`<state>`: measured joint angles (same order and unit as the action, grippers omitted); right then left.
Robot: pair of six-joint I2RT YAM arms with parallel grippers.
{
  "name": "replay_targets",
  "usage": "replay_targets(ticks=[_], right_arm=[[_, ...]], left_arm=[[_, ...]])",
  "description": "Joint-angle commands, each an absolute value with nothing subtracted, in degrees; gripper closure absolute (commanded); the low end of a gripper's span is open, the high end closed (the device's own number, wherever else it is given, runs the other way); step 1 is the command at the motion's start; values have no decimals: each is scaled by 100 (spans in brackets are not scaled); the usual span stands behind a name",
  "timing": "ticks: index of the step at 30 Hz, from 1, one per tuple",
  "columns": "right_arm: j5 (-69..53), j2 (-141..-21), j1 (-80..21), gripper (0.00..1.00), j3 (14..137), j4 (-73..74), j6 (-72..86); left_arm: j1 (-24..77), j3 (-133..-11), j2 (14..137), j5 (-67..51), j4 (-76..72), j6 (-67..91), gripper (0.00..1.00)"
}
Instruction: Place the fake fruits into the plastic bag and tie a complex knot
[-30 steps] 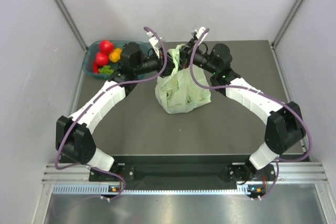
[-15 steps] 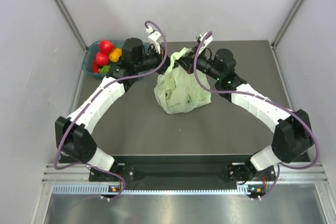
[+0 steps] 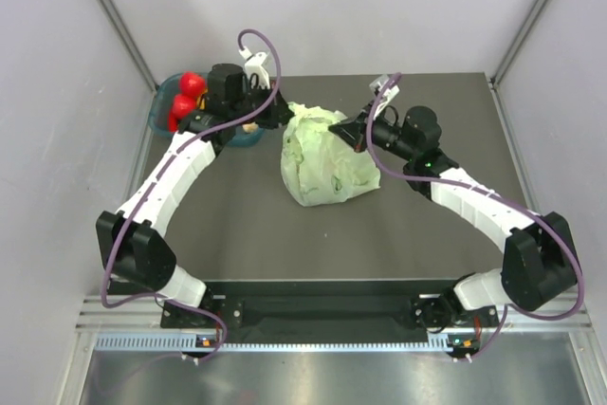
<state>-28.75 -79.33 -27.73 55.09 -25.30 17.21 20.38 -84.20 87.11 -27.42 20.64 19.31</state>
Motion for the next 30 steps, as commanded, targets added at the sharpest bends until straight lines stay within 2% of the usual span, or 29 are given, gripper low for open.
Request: replay_targets(ticks=[1, 7, 18, 22, 26, 30], right_arm=[[-3269, -7638, -2426, 100, 5196, -2917, 2125], [-3191, -7532, -1916, 100, 4913, -2945, 2374], [-1415, -7348, -1811, 100, 5026, -1864, 2032], [-1898, -7357, -2021, 100, 5229, -1880, 1680], [-2423, -7391, -2451, 100, 5396, -1855, 1354], [-2356, -7453, -2759, 100, 5738, -1426, 933]], left_arm=[[1461, -8360, 8622, -2276, 1679, 2276, 100], [967, -7814, 8350, -2004, 1363, 2505, 100], [984, -6759, 7586, -774, 774, 2470, 100], [1168, -6916, 7558, -1151, 589, 2251, 100], [1353, -7206, 7909, -2071, 405, 2109, 100], [1695, -7488, 8165, -2285, 352, 1960, 100]])
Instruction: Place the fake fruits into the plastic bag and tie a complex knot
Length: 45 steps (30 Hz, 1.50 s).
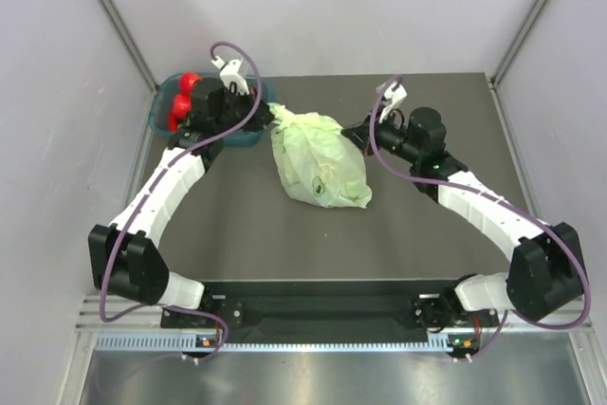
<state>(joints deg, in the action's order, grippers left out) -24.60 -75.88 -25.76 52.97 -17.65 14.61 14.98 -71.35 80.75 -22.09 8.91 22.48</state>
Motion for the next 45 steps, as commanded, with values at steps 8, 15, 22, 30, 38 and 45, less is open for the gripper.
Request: replay_targets(ticks=[8, 15, 22, 30, 38, 45], right_arm=[[-2215, -7470, -2865, 64, 6108, -906, 264], [-2206, -7865, -2979, 55, 6863, -220, -351], [-2188, -8174, -3182, 49, 7216, 219, -580], [-1846, -8349, -3287, 73, 7374, 369, -607], [-2346, -8078, -3296, 100, 7147, 124, -519], [-2892, -7647, -3296, 100, 6627, -220, -527]], left_arm=[[1986, -7717, 8183, -2215, 492, 1661, 100], [2039, -7962, 8262, -2276, 641, 1600, 100], [2083, -8174, 8393, -2303, 764, 1556, 100], [2127, -8279, 8455, -2259, 826, 1538, 100], [2145, -8516, 8788, -1926, 1185, 1468, 100], [2145, -9149, 9578, -1468, 1836, 1345, 100]])
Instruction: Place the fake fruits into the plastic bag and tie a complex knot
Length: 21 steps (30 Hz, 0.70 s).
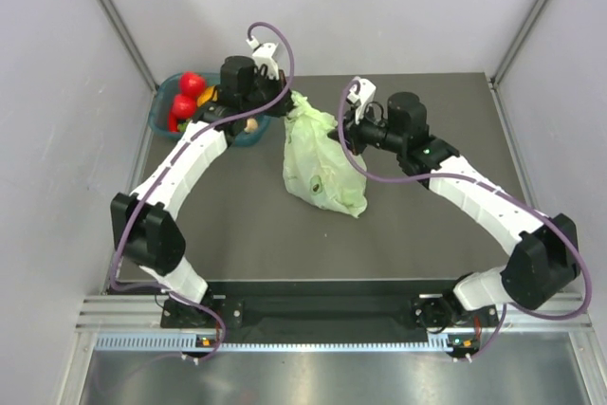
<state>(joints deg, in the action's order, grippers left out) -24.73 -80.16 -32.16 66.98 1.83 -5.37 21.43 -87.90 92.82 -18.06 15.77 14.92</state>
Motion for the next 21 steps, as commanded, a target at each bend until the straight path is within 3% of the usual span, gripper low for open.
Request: replay_targets(ticks=[1, 4, 6, 8, 10, 21], right_arm=[[-2805, -7620, -3296, 100, 6610, -185, -527], [-2593, -7585, -3244, 100, 6574, -185, -545], [-2602, -7602, -3217, 92, 6635, -132, -519], [-2619, -7672, -3199, 91, 6767, -79, -527], [-2619, -7752, -3208, 100, 6881, -18, -527], [-3638, -7919, -3524, 100, 7075, 132, -571]], left_arm=[[2145, -9202, 9650, -1433, 1854, 1345, 100], [2145, -9010, 9738, -1415, 1741, 1353, 100], [2145, -8843, 9651, -1476, 1574, 1362, 100], [2145, -8623, 9580, -1599, 1319, 1397, 100], [2145, -8552, 9492, -1679, 1231, 1424, 100], [2153, -9193, 9729, -1661, 1634, 1380, 100]])
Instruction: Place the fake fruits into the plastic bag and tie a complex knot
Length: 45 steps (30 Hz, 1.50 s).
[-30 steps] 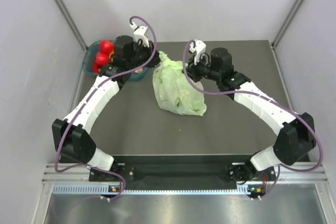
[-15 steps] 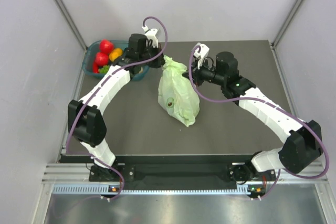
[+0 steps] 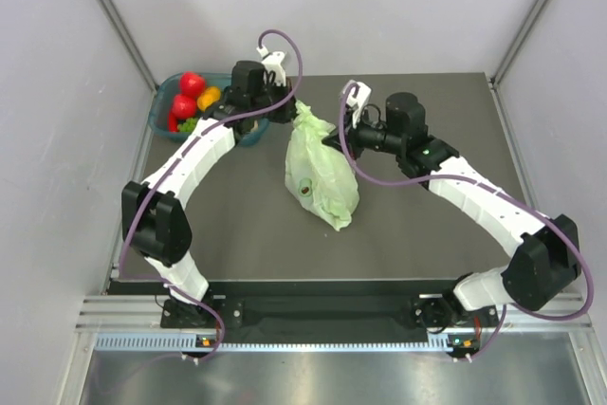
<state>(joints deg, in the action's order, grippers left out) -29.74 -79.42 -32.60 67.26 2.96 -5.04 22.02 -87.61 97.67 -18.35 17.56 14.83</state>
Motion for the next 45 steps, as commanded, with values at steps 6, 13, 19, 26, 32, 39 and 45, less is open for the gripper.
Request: replay_targets(ticks=[6, 13, 19, 26, 32, 39, 45], right_arm=[[-4122, -8252, -4261, 100, 6628, -447, -518], [-4841, -8692, -5439, 100, 6022, -703, -861], [-4948, -8272, -5327, 100, 5643, -931, -765], [-4834, -7726, -4448, 100, 5686, -1240, -343], [-4632, -7980, -3982, 100, 6344, -801, -351], [-4342, -8577, -3569, 100, 7328, -519, -35], [-4385, -8833, -3016, 100, 7751, -676, 632]], left_arm=[[2171, -9457, 9967, -1442, 1749, 1538, 100], [2118, -9869, 10423, -941, 2223, 1556, 100], [1925, -9940, 10512, -835, 2329, 1591, 100], [1617, -9923, 10170, -818, 2478, 1565, 100], [1696, -9581, 9388, -844, 2268, 1529, 100], [2064, -8966, 8193, -222, 2294, 1389, 100], [2626, -8622, 7392, 605, 2531, 1424, 100]])
